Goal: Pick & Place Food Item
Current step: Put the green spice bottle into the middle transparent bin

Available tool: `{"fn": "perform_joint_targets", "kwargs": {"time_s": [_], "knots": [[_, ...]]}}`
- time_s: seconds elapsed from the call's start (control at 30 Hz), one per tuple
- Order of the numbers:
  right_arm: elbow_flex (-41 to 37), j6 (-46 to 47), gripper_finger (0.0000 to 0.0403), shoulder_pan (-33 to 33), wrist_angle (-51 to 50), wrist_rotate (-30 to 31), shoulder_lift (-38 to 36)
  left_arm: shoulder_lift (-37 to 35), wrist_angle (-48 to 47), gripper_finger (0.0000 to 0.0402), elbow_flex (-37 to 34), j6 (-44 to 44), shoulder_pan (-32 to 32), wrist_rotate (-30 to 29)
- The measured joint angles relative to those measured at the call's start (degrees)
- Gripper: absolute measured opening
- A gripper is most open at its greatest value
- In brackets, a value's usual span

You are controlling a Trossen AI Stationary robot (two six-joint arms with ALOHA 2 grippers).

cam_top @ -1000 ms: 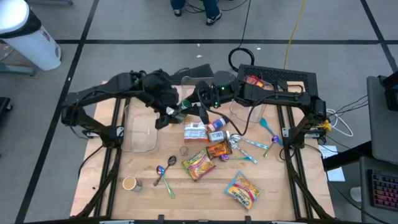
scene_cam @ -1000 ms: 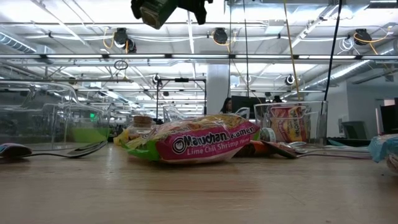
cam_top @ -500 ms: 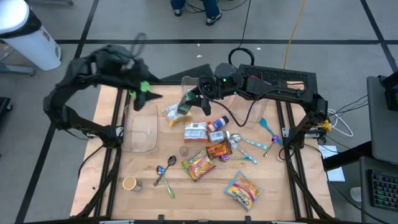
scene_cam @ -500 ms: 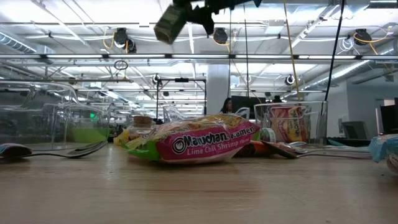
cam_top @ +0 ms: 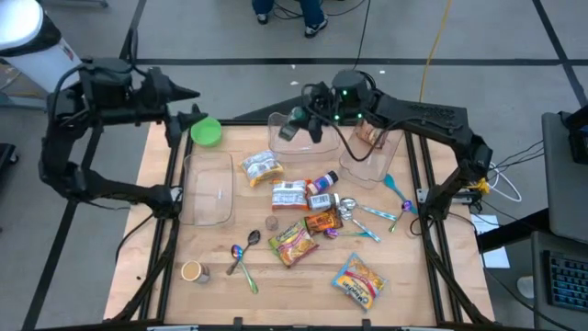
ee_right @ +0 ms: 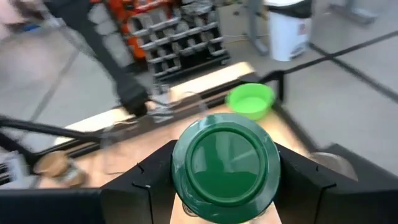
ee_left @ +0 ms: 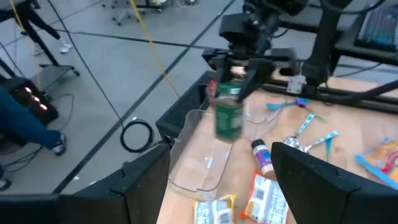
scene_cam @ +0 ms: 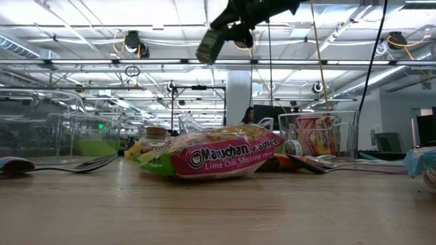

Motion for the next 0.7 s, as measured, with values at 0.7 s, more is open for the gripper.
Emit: {"fn": "perform_joint_targets", "kwargs": {"time_s": [0.7], "knots": [[0.0, -16.6, 0.0195, -8.0, -13.2, 3.7, 0.9, 0.3, 26.7, 0.0282, -26.2, -5.2, 1.5, 18.0]]}}
